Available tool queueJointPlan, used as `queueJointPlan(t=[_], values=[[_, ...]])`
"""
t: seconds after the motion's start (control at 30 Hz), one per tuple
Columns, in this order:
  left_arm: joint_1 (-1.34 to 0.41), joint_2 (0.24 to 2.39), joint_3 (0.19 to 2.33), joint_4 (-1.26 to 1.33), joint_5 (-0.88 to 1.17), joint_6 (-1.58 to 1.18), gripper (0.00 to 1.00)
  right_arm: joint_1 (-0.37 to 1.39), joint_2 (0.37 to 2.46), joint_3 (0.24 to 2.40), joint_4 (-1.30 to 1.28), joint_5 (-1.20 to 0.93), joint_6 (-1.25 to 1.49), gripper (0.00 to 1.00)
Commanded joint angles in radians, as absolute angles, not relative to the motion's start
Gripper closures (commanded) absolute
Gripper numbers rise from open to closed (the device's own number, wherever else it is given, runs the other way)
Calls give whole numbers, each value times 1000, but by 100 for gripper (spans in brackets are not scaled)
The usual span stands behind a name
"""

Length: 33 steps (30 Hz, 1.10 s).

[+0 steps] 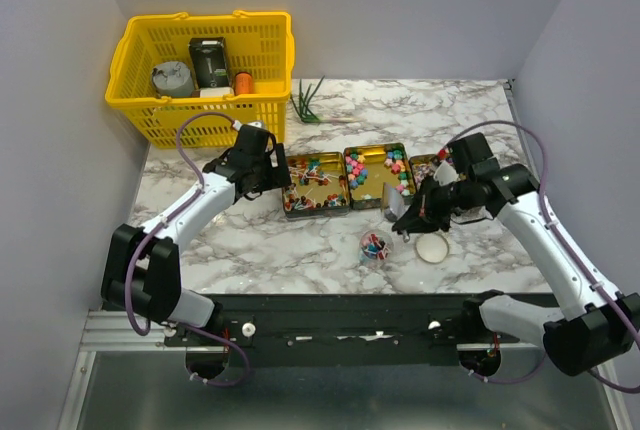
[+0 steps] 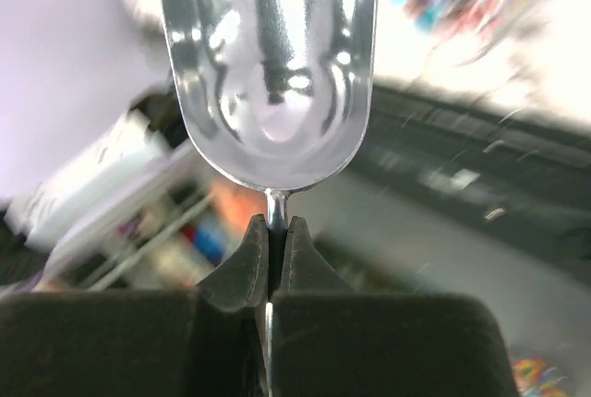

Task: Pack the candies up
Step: Place the spatula at the center of the board.

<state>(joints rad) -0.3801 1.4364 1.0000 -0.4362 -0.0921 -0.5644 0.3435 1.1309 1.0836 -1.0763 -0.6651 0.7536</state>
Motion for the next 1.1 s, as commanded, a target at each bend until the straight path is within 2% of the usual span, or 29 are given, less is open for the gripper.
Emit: queueJointPlan(t=[0.0, 0.1, 0.2, 0.4, 0.47, 0.63, 0.8, 1.07], values=[[-379, 1391, 991, -414, -133, -554, 1, 293, 1167, 1244, -1181, -109, 612, 99], [-379, 1374, 980, -397, -124, -555, 1, 250, 1181, 1296, -1154, 209, 600, 99], [-379, 1361, 973, -385, -109, -552, 1, 181, 1209, 1310, -1111, 429, 575, 99], [-379, 1350, 971, -362, -68, -534, 1, -30, 1269, 1264, -1000, 647, 462, 99], [-380, 1345, 968, -354, -55, -537, 1, -106, 1267, 1178, -913, 669, 420, 99], [-380, 1344, 962, -350, -45, -538, 1, -248, 1290, 1060, -813, 513, 431, 99], [-380, 1359, 966, -351, -26, -540, 1, -273, 1390, 1028, -801, 362, 503, 99], [-380, 1355, 962, -351, -32, -540, 1, -276, 1515, 948, -764, 290, 566, 99]])
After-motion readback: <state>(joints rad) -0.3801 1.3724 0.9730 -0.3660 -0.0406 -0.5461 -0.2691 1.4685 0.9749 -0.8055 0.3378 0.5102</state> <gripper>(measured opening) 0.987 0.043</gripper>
